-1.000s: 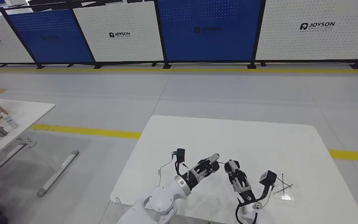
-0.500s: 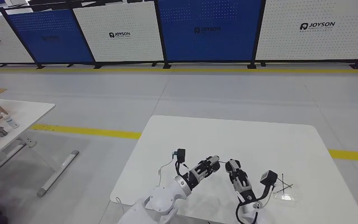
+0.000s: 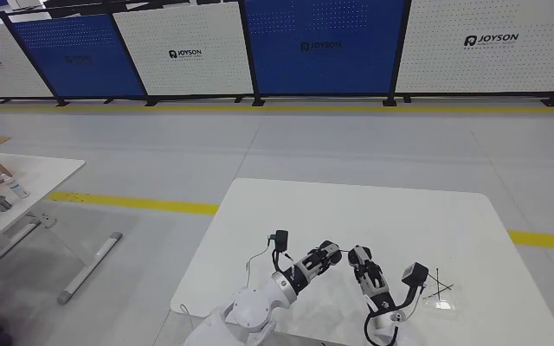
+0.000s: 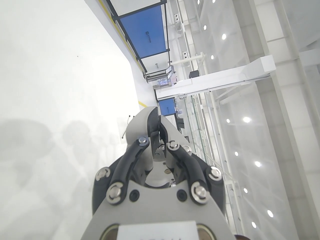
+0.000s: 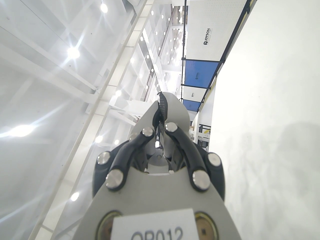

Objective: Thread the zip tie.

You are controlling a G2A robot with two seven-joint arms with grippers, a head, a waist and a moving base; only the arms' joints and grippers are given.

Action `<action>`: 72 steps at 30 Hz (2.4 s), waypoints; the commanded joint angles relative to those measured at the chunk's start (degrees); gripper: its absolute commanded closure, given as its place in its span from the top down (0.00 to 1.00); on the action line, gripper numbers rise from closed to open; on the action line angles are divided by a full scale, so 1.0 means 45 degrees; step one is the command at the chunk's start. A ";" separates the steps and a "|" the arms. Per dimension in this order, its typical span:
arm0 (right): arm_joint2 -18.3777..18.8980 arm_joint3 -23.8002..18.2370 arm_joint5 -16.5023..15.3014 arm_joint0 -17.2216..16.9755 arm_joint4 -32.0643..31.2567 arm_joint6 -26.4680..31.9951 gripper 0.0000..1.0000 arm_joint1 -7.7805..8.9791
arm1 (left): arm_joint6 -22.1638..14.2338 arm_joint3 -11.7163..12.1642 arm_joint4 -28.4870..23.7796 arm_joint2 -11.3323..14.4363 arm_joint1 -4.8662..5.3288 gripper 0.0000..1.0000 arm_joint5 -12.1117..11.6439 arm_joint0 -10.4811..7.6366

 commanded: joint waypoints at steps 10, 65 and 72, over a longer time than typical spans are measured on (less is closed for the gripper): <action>0.0009 0.0001 0.0100 0.0040 -0.0125 -0.0083 0.00 -0.0101 | -0.0164 -0.0185 0.0208 -0.0037 0.0027 0.33 -0.0003 0.0116; 0.1415 -0.0962 -0.0616 -0.1092 0.0683 0.0461 1.00 -0.0198 | -0.0544 -0.0136 -0.0324 -0.1256 0.0208 0.00 -0.0009 0.0635; 0.1415 -0.0962 -0.0616 -0.1092 0.0683 0.0461 1.00 -0.0198 | -0.0800 0.0074 -0.0641 -0.1494 0.0244 0.00 -0.0053 0.0660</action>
